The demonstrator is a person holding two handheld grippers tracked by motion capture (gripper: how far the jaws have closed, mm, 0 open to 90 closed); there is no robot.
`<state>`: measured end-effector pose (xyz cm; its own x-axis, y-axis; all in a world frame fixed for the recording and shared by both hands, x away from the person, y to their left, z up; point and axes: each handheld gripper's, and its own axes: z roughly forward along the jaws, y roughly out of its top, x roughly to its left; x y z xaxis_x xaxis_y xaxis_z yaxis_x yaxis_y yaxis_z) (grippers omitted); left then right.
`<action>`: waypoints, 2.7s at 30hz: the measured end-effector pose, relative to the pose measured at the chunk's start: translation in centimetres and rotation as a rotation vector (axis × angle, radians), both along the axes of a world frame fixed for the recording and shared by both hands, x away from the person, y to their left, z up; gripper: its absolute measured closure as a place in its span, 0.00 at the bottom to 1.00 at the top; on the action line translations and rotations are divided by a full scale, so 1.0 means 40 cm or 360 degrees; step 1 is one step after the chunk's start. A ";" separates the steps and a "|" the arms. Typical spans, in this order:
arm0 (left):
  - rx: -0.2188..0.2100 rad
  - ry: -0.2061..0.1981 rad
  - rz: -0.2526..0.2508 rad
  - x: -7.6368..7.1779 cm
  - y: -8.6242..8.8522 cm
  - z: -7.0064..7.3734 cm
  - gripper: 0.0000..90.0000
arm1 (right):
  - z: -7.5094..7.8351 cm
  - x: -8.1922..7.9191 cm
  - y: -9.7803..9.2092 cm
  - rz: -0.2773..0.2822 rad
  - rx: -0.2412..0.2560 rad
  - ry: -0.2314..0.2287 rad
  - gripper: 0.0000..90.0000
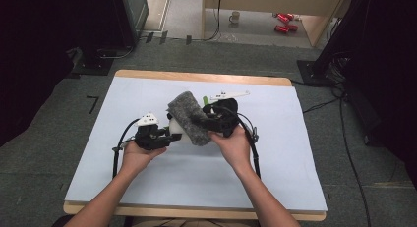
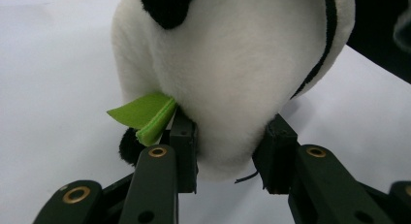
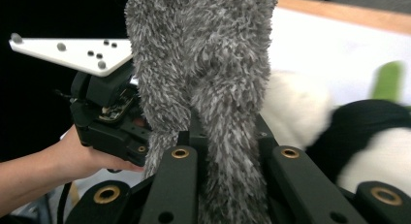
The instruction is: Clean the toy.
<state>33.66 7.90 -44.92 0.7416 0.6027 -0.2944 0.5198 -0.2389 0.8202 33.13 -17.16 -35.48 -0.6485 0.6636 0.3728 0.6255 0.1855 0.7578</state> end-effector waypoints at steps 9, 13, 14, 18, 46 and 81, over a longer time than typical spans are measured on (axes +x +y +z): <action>0.0061 -0.0004 0.0014 -0.009 -0.006 -0.007 0.73 | -0.065 0.023 0.031 0.0006 -0.0154 -0.0036 0.87; 0.0103 0.0001 0.0029 -0.005 -0.006 -0.006 0.73 | -0.063 0.022 0.024 -0.0020 -0.0234 -0.0073 0.87; 0.0103 0.0015 0.0032 -0.002 -0.005 -0.006 0.73 | -0.063 0.023 0.019 -0.0031 -0.0263 -0.0083 0.87; 0.0103 0.0043 0.0028 0.007 0.002 -0.006 0.73 | -0.064 0.033 -0.020 -0.0111 -0.0322 -0.0068 0.87; 0.0058 0.0132 -0.0030 0.057 0.026 -0.015 0.73 | -0.055 0.045 -0.255 -0.0495 -0.0195 0.0024 0.87; 0.0056 0.0035 0.0089 -0.001 -0.010 -0.002 0.73 | -0.042 0.016 0.033 0.0007 -0.0142 0.0021 0.87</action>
<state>33.62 7.49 -44.99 0.7000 0.6536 -0.2879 0.5508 -0.2374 0.8002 33.76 -15.82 -37.17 -0.6468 0.6919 0.3208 0.6345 0.2548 0.7297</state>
